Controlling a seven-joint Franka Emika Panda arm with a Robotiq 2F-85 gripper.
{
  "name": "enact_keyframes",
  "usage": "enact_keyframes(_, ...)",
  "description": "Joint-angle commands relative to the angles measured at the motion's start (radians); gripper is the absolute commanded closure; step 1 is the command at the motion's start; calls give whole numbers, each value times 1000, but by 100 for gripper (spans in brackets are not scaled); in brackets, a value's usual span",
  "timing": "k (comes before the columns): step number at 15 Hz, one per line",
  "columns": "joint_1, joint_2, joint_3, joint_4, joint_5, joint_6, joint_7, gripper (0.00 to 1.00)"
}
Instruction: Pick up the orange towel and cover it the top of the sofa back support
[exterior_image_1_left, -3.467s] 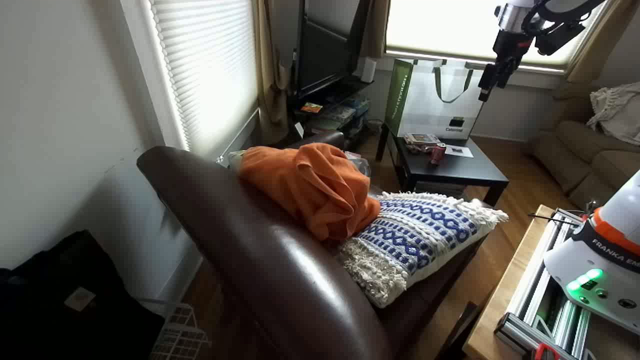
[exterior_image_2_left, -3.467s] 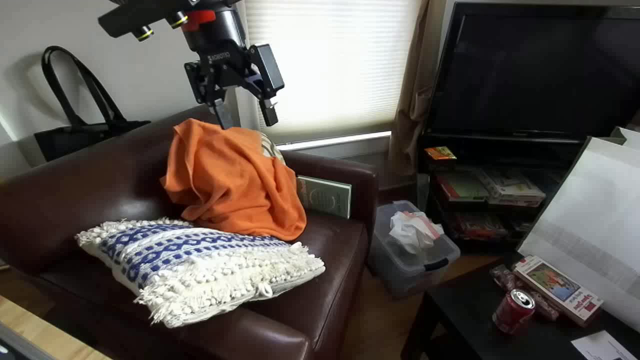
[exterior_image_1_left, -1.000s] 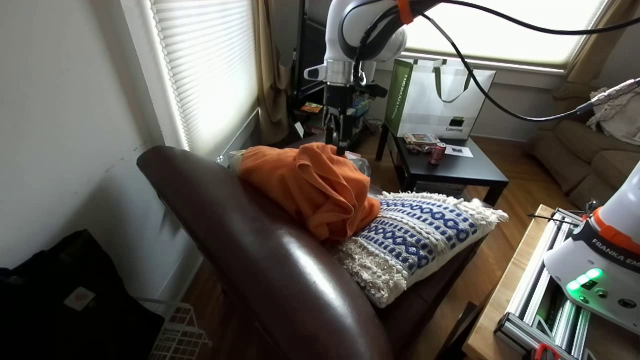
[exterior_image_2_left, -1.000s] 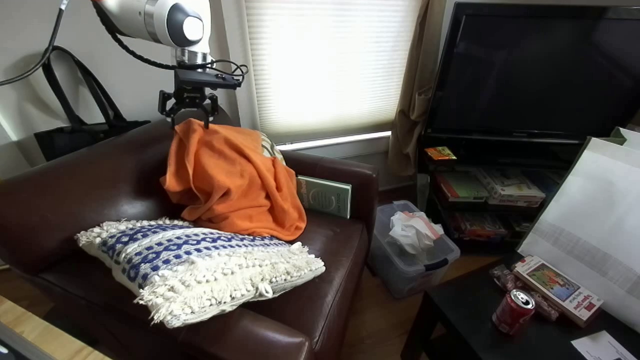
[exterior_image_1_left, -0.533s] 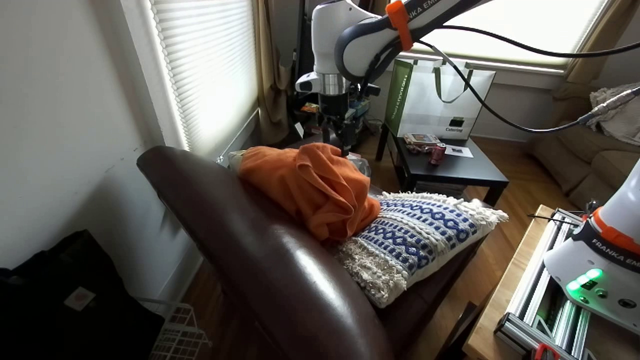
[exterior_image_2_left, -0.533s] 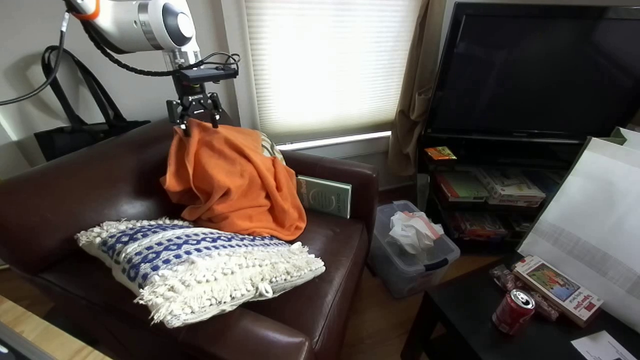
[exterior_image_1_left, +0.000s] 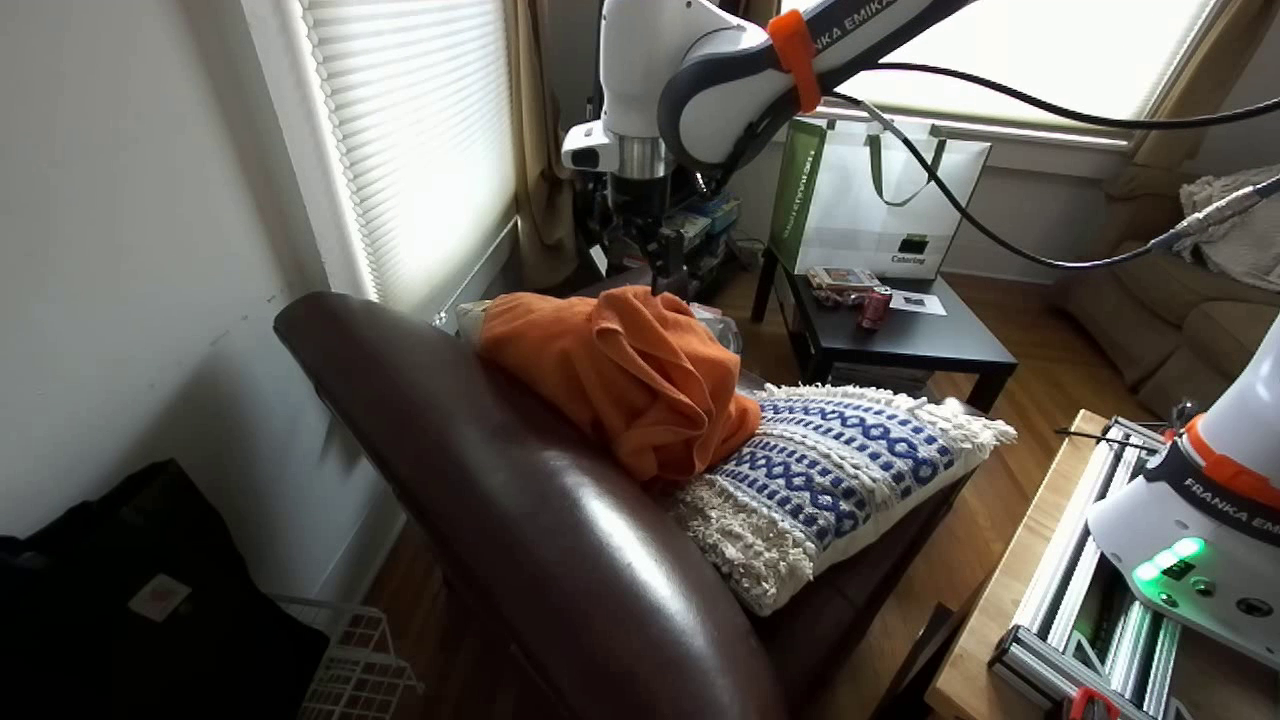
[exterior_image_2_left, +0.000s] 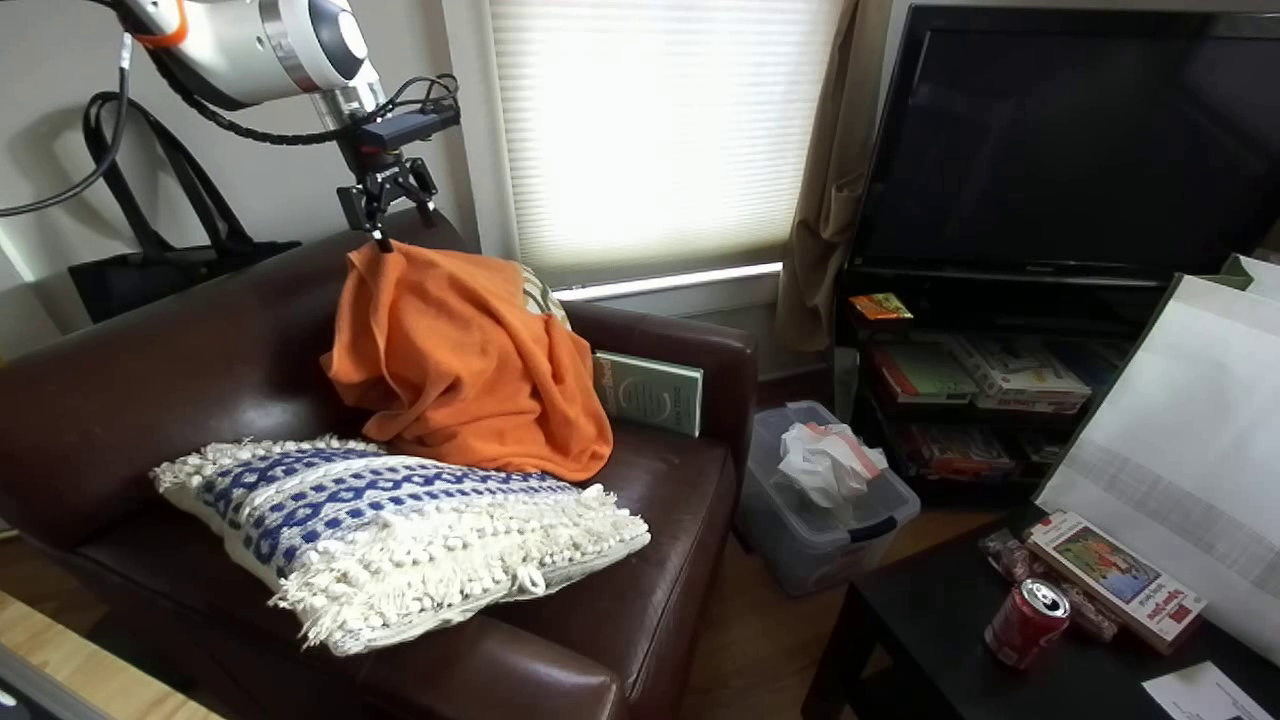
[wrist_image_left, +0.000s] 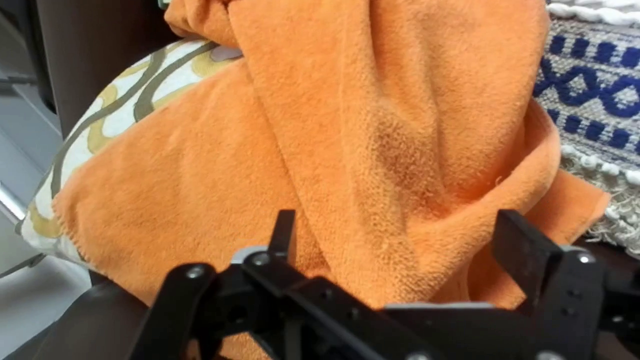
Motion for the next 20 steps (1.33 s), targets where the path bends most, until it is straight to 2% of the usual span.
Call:
enact_keyframes(1,4,5,-3,10,36,-3,-11,0)
enact_keyframes(5,-4,13,3,24,76,-4,-23,0)
enact_keyframes(9,-42,60,39,33,149,161,-102,0)
enact_keyframes(12,-80,95,77,46,245,185,-166,0)
enact_keyframes(13,-94,107,92,52,282,171,-192,19)
enact_keyframes(15,-109,122,108,64,335,134,-224,32)
enact_keyframes(16,-111,125,108,68,349,112,-230,42)
enact_keyframes(20,-95,107,82,66,350,40,-208,72)
